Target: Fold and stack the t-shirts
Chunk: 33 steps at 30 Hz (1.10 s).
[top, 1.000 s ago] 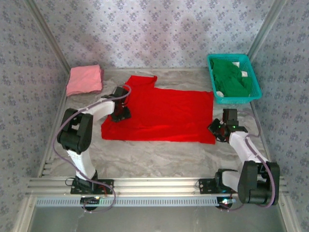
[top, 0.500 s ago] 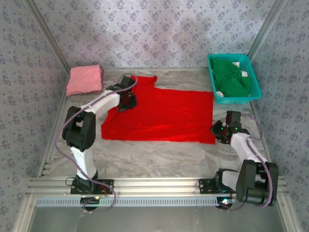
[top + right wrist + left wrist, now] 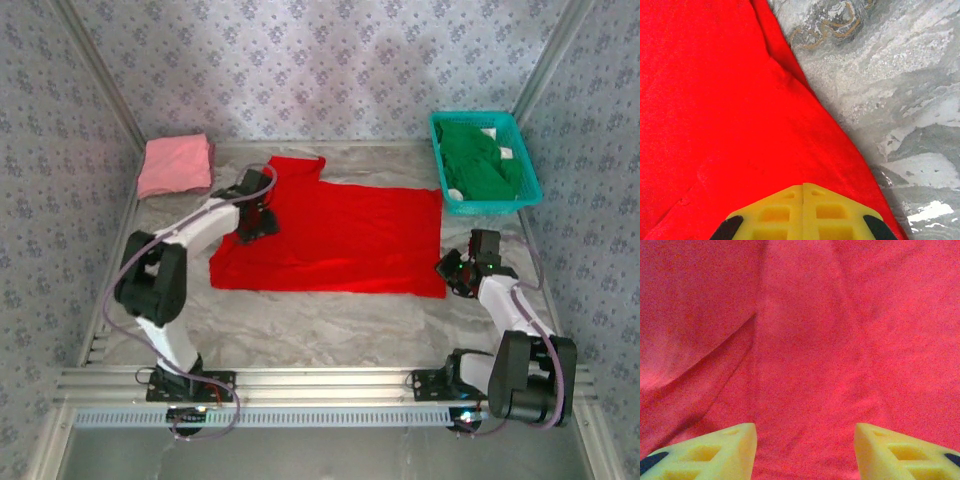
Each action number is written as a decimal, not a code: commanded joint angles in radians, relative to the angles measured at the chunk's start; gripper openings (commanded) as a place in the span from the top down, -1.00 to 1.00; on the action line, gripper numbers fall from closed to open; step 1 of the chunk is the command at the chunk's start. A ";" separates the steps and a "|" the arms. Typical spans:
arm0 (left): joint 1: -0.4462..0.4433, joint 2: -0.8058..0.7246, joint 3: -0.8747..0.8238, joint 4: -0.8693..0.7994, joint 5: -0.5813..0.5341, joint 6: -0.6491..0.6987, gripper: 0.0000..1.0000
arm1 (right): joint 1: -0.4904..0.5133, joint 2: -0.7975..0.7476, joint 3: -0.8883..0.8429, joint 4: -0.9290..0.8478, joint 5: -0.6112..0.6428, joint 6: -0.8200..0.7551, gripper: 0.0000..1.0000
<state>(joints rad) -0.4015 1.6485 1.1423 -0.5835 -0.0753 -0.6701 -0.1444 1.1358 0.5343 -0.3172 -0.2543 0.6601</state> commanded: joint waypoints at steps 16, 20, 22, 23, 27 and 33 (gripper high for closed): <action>0.018 0.143 -0.036 0.239 0.080 0.018 0.08 | 0.019 0.000 -0.031 -0.009 0.020 -0.022 1.00; 0.018 0.132 0.017 0.238 0.092 0.040 0.67 | 0.015 0.007 -0.029 -0.007 0.017 -0.023 1.00; 0.016 0.115 0.046 0.222 0.096 0.046 0.83 | 0.010 0.012 -0.024 -0.005 0.008 -0.022 1.00; 0.015 0.106 0.056 0.216 0.101 0.047 0.83 | 0.009 0.014 -0.021 -0.005 0.005 -0.023 1.00; 0.007 0.070 0.065 0.171 0.096 0.035 0.97 | 0.004 0.010 -0.016 -0.011 -0.003 -0.023 1.00; 0.015 -0.012 -0.044 0.167 0.069 -0.017 1.00 | 0.002 0.028 -0.010 -0.019 -0.008 -0.023 1.00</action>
<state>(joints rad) -0.3882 1.6844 1.1389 -0.3820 0.0093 -0.6575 -0.1364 1.1488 0.5148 -0.3172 -0.2508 0.6567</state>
